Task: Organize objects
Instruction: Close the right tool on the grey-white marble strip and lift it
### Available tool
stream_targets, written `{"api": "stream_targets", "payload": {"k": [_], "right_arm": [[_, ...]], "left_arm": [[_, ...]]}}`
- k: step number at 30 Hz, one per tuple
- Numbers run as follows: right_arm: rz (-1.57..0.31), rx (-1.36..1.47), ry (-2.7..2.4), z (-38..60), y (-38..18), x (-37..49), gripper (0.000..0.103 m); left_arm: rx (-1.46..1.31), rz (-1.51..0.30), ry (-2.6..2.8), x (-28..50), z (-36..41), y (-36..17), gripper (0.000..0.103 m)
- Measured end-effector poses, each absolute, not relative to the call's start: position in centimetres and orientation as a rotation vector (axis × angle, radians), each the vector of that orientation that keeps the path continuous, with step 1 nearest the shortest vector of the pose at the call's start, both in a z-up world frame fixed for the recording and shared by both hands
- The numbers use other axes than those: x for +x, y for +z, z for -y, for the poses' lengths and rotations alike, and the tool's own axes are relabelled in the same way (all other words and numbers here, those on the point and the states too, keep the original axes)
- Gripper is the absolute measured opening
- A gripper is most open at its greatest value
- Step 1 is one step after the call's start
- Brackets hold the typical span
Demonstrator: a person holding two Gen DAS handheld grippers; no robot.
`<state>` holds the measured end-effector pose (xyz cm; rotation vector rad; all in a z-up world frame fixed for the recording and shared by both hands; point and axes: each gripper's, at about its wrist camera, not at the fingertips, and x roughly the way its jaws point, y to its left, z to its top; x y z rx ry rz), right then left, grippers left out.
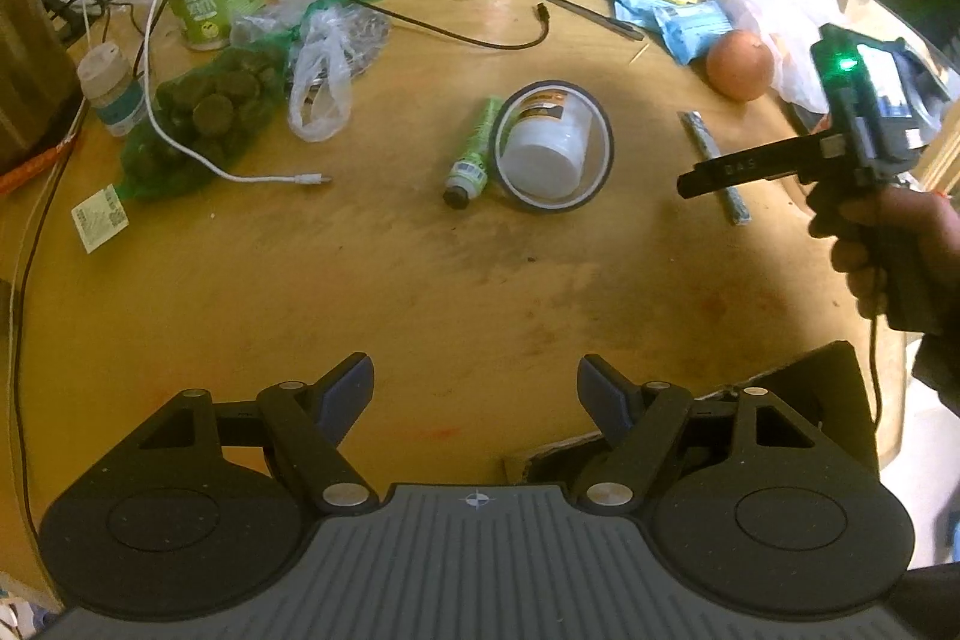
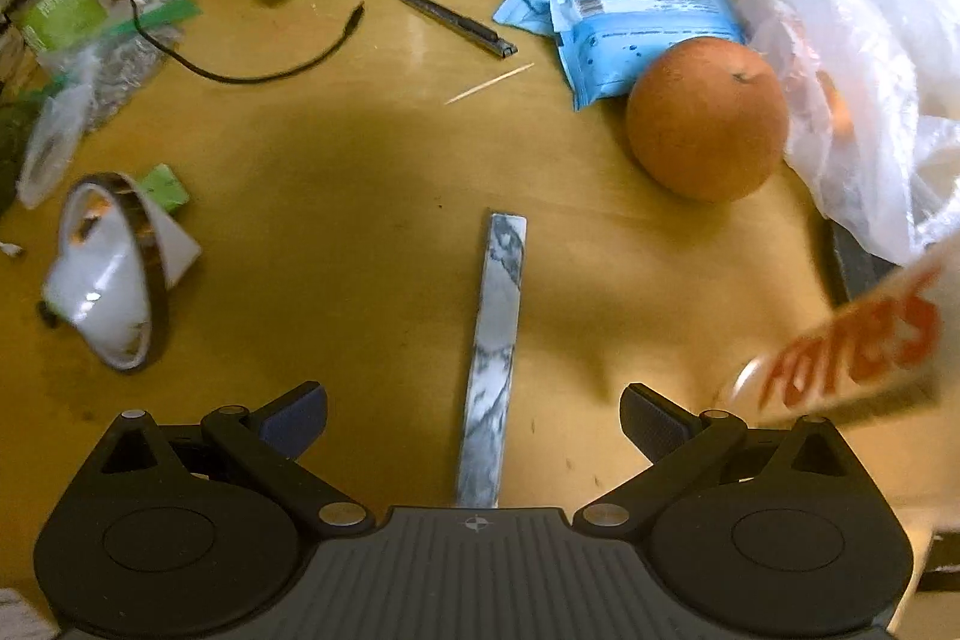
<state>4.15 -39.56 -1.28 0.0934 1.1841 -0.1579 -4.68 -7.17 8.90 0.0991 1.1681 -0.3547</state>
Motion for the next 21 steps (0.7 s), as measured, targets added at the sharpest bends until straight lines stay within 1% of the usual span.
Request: {"api": "stream_targets", "payload": {"k": [10,17,21], "right_arm": [[-1.162,0.092,-0.146,39.9,-2.3,5.7,0.103],[-1.101,0.093,-0.158,39.6,-2.7,4.6,0.103],[-1.128,0.097,-0.164,39.5,-2.6,4.9,0.103]], "left_arm": [[0.067,-1.184,-0.318,-4.5,6.1,8.6,0.075],[0.066,-1.187,-0.317,-4.6,6.2,8.5,0.075],[0.068,-1.188,-0.316,-4.6,6.2,8.4,0.075]]}}
